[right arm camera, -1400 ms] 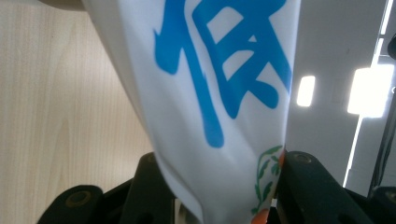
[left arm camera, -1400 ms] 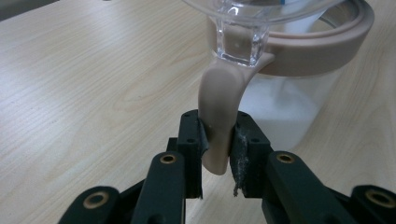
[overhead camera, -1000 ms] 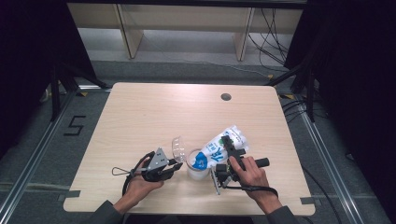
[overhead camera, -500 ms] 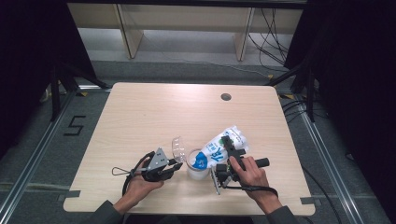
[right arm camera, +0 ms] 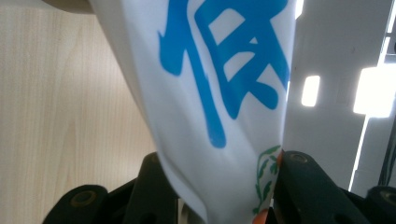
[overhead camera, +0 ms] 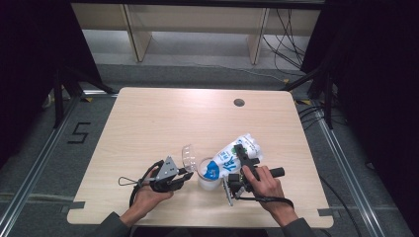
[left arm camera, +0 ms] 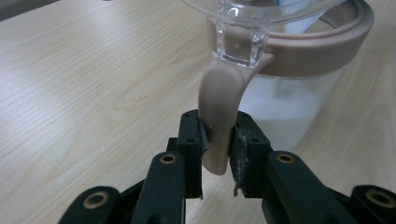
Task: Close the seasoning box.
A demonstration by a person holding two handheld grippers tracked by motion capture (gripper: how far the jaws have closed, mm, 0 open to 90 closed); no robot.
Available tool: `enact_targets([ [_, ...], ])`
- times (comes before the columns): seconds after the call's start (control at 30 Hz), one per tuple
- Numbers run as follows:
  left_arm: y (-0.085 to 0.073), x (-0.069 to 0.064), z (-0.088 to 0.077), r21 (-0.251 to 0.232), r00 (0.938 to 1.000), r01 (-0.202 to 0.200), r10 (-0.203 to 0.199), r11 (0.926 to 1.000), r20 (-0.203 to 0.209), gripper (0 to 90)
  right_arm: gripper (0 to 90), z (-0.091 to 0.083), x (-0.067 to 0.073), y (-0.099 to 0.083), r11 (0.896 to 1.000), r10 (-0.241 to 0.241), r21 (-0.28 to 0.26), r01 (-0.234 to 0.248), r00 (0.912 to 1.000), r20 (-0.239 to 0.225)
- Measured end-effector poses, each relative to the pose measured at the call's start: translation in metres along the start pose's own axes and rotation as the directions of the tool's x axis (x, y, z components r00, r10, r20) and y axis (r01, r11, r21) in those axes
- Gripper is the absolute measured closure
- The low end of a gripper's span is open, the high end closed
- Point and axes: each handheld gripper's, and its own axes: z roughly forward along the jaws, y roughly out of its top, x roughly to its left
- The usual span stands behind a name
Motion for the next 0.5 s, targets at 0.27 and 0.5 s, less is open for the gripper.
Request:
enact_targets([
  [0.27, 0.0, 0.0001, -0.0001, 0.001, 1.0, 0.0, 0.0, 1.0, -0.001, 74.7, 69.8, 0.0002, 0.0011, -0.0002, 1.0, 0.016, -0.002, -0.016, 0.9999, -0.003],
  [0.5, -0.0001, -0.0005, 0.0003, -0.007, 1.0, 0.007, -0.007, 0.9999, 0.002, 74.7, 70.0, 0.0003, 0.0009, -0.0003, 1.0, 0.021, -0.004, -0.021, 0.9997, -0.008],
])
